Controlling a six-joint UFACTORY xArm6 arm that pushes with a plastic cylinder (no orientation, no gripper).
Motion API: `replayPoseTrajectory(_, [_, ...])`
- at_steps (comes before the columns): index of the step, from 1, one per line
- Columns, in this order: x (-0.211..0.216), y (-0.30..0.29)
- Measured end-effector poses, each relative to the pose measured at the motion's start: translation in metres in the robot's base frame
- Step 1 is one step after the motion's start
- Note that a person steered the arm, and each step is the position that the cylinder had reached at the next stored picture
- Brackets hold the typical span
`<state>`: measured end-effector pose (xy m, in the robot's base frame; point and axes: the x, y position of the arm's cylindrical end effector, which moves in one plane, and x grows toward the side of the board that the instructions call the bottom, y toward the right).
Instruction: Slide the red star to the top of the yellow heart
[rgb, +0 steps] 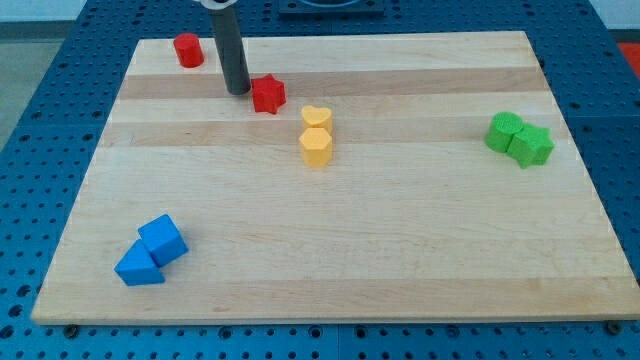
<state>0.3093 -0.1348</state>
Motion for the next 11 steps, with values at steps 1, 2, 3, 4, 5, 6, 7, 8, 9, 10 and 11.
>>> replayPoseTrajectory(1, [0.015,-0.002])
replayPoseTrajectory(2, [0.015,0.005])
replayPoseTrajectory(3, [0.015,0.023])
replayPoseTrajectory(4, [0.013,0.044])
replayPoseTrajectory(5, [0.012,0.061])
replayPoseTrajectory(6, [0.004,0.061])
replayPoseTrajectory(7, [-0.006,0.061])
replayPoseTrajectory(8, [-0.014,0.062])
replayPoseTrajectory(9, [-0.017,0.069])
replayPoseTrajectory(10, [-0.007,0.079])
replayPoseTrajectory(11, [0.003,0.093])
